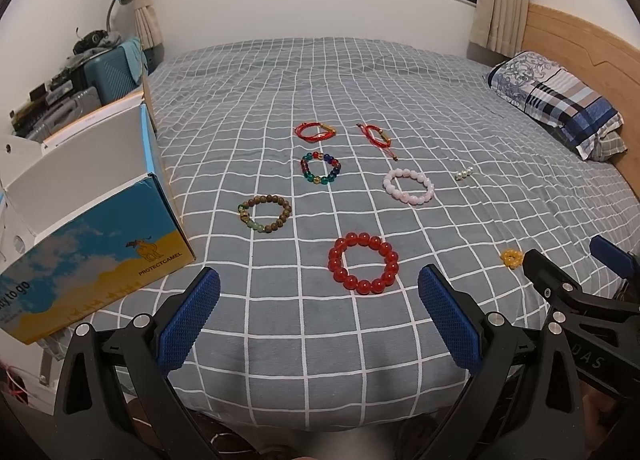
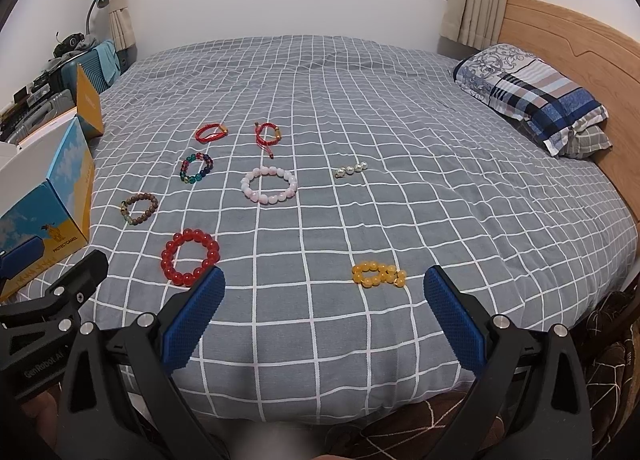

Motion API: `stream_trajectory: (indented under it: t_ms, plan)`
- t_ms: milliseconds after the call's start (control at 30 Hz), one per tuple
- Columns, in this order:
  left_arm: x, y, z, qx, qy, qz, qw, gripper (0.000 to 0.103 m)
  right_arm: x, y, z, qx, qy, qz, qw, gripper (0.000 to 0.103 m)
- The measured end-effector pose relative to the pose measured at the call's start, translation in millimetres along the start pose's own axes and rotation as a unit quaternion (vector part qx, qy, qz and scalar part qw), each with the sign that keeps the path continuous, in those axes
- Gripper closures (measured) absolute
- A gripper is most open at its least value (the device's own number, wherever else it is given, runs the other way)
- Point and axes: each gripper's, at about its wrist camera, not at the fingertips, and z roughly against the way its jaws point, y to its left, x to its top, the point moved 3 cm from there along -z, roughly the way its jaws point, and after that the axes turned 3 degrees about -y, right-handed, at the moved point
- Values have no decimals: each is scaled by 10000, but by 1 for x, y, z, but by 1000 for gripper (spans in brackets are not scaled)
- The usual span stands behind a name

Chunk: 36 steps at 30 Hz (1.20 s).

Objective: Organize jewelry

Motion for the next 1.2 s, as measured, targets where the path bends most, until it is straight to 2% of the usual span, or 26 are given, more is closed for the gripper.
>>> stream_trajectory:
  t_ms: [1200]
  plan:
    - [-3, -1, 1, 34, -5, -16, 10000, 6, -1, 3, -2, 0, -36, 21, 10000, 7]
